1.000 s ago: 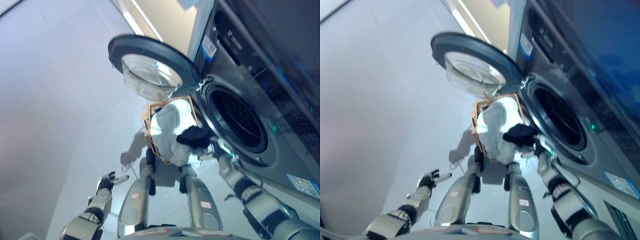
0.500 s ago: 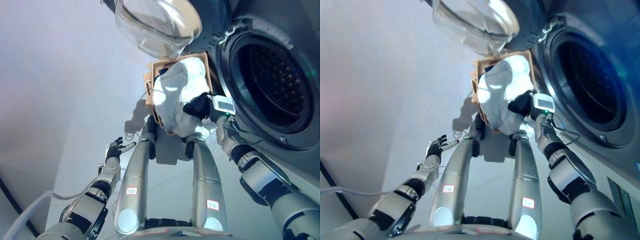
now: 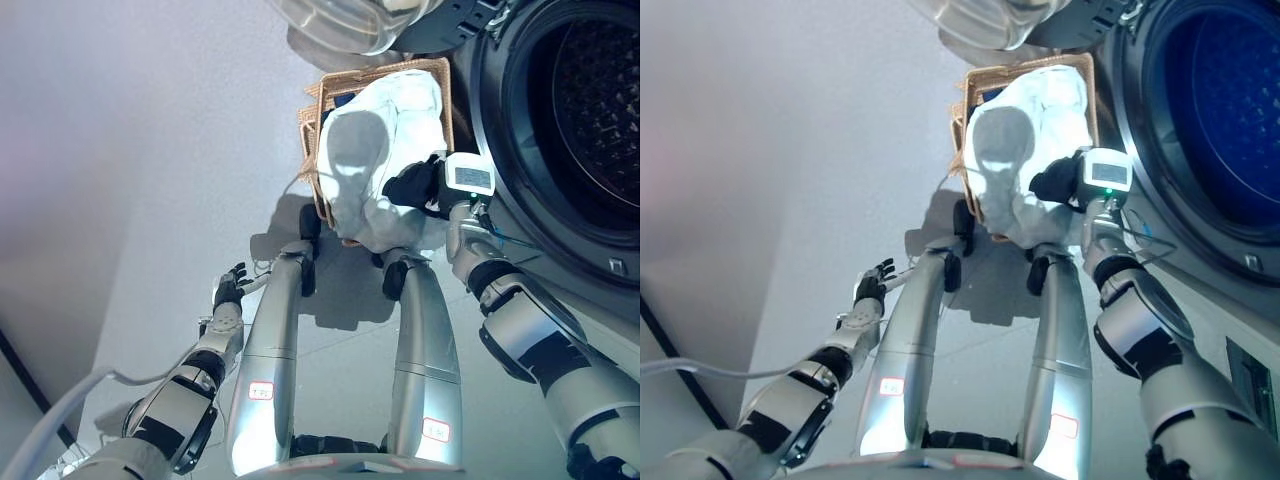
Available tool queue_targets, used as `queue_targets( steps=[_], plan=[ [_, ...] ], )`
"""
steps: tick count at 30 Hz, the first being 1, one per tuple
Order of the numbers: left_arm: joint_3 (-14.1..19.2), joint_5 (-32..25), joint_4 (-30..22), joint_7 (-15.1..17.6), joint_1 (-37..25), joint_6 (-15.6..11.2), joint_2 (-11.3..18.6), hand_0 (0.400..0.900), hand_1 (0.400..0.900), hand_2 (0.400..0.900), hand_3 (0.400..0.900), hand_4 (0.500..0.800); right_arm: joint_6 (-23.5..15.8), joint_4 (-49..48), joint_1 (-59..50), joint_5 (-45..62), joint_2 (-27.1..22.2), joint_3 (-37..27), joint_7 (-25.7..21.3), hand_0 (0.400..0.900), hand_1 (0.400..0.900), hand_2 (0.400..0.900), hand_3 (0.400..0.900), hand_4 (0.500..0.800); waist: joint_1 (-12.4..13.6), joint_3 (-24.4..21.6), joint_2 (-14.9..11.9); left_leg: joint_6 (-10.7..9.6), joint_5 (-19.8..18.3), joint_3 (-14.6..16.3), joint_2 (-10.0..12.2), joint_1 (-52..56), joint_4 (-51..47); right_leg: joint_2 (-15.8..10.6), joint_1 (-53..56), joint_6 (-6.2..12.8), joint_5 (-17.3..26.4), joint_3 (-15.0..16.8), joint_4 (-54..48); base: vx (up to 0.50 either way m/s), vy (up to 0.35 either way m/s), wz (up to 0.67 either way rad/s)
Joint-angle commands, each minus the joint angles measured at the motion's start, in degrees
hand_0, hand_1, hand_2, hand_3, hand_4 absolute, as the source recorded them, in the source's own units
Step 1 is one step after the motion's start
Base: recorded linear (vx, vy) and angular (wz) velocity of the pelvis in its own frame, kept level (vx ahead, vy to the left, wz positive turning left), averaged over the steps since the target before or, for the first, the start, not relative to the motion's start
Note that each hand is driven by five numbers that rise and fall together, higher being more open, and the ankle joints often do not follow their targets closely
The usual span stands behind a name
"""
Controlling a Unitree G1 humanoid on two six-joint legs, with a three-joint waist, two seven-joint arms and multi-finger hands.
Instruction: Put the clothes in the basket into the washing machine.
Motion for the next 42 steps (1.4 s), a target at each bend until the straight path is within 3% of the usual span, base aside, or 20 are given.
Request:
queue_targets(
  steps=[1,9,14,19,22,26,27,28,29,31,34,38,42],
  plan=[
    [0.3,-1.1,-0.7,1.4,4.0,-0.1,0.2,0.9,0.9,0.9,0.9,0.8,1.3,-0.2,7.8,-0.4,-1.4,0.1,3.4,0.4,0.4,0.4,0.4,0.5,-0.8,-0.8,2.8,2.0,-0.9,3.1,-3.4,0.4,-1.1,1.7,1.1,2.21,-2.3,0.8,3.2,0.0,0.0,0.0],
    [2.6,-1.4,-0.2,2.9,5.1,0.1,1.4,0.9,0.9,0.9,0.9,0.8,-1.6,-9.1,9.6,8.8,-5.3,-6.4,-2.5,0.4,0.4,0.4,0.4,0.5,-3.1,-0.7,0.5,1.5,-0.2,3.3,-2.7,3.2,-3.9,2.4,3.6,2.42,-1.4,1.2,0.6,0.0,0.004,-0.1],
    [4.9,-2.1,-1.4,3.5,8.1,0.3,2.1,0.9,0.9,0.9,0.9,0.8,-4.7,-28.1,13.8,15.0,-11.4,-13.8,-5.3,0.4,0.4,0.4,0.4,0.5,-5.0,-1.0,-1.1,1.3,-0.6,3.8,-1.8,5.4,-5.2,3.1,5.7,2.71,-0.9,1.8,-1.3,0.01,0.013,-0.23],
    [6.8,-2.3,-1.5,3.3,10.2,1.0,1.5,0.9,0.9,0.9,0.9,0.8,-10.3,-42.7,22.4,24.0,-12.5,-24.8,-6.1,0.4,0.4,0.4,0.4,0.5,-6.7,-1.7,-1.8,1.4,-1.2,4.0,-1.4,7.1,-5.8,3.5,7.2,2.83,-1.1,2.5,-2.4,0.02,-0.002,-0.13],
    [7.8,-2.6,-0.9,3.1,10.5,1.5,1.2,0.9,0.9,0.9,0.9,0.8,-15.8,-47.1,27.8,34.4,-9.1,-31.9,-4.8,0.4,0.4,0.4,0.4,0.5,-7.5,-1.7,-1.9,1.5,-1.6,4.2,-1.1,8.2,-5.9,3.9,8.4,2.83,-1.2,2.7,-3.1,0.01,-0.015,-0.07],
    [8.7,-2.5,-0.2,2.5,10.5,2.0,1.5,0.9,0.9,0.9,0.9,0.8,-19.0,-48.4,29.2,41.5,-6.9,-34.8,-2.8,0.4,0.4,0.4,0.4,0.5,-7.7,-2.2,-1.8,1.5,-1.6,4.3,-1.0,8.3,-5.8,4.1,8.6,2.71,-1.2,2.9,-3.2,0.01,-0.011,-0.07],
    [9.0,-2.8,0.0,2.5,10.6,2.0,1.5,0.9,0.9,0.9,0.9,0.8,-20.8,-48.1,29.5,45.5,-5.4,-36.1,-1.6,0.4,0.4,0.4,0.4,0.5,-7.8,-2.1,-1.7,1.5,-1.6,4.4,-1.0,8.6,-5.9,4.2,8.9,2.72,-1.2,3.0,-3.5,0.02,-0.01,-0.05],
    [9.1,-3.4,0.6,2.3,10.6,1.9,1.4,0.9,0.9,0.9,0.9,0.8,-25.6,-46.9,29.7,56.4,-1.5,-38.8,-0.1,0.4,0.4,0.4,0.4,0.5,-7.8,-2.1,-1.4,1.5,-1.8,4.6,-0.8,9.8,-6.5,4.4,9.9,2.65,-1.4,3.0,-4.0,0.02,-0.01,-0.05],
    [9.0,-3.5,0.6,2.3,10.6,1.9,1.4,0.9,0.9,0.9,0.9,0.8,-25.7,-46.8,29.6,56.6,-1.6,-38.8,0.1,0.4,0.4,0.4,0.4,0.5,-7.8,-2.4,-1.5,1.5,-1.6,4.6,-0.9,9.4,-6.5,4.3,9.5,2.64,-1.2,3.1,-3.9,0.02,-0.007,-0.06],
    [8.5,-4.4,0.9,2.2,10.1,2.3,1.5,0.9,0.9,0.9,0.9,0.8,-30.1,-45.3,27.4,71.4,3.1,-40.1,3.1,0.4,0.4,0.4,0.4,0.5,-7.6,-2.5,-1.0,1.5,-1.9,4.8,-0.8,10.8,-7.0,4.7,10.8,2.58,-1.2,3.3,-4.5,0.03,-0.01,-0.09],
    [7.6,-5.3,1.0,2.1,9.3,2.5,1.3,0.9,0.9,0.9,0.9,0.8,-32.4,-43.3,22.8,80.3,5.1,-41.2,4.3,0.4,0.4,0.4,0.4,0.5,-7.2,-3.0,-0.4,1.3,-1.7,5.0,-0.9,11.6,-7.9,4.9,11.5,2.64,-1.0,3.6,-5.4,0.01,-0.004,-0.02],
    [6.3,-6.3,0.7,1.9,8.9,2.4,0.8,0.9,0.9,0.9,0.9,0.8,-34.8,-39.4,15.6,85.4,4.9,-43.3,2.5,0.4,0.4,0.4,0.4,0.5,-6.6,-3.5,0.6,1.3,-1.1,5.2,-1.2,11.7,-8.8,4.8,11.3,2.57,-0.9,3.8,-5.6,0.01,-0.005,0.03],
    [4.7,-7.4,0.1,1.5,9.3,2.3,0.5,0.9,0.9,0.9,0.9,0.8,-35.6,-31.9,5.8,89.3,0.3,-46.8,-0.2,0.4,0.4,0.4,0.4,0.5,-5.5,-3.9,1.8,1.4,-1.1,5.5,-1.5,11.9,-8.8,4.6,11.3,2.61,-1.0,4.1,-5.1,0.01,-0.002,0.01]
  ],
)
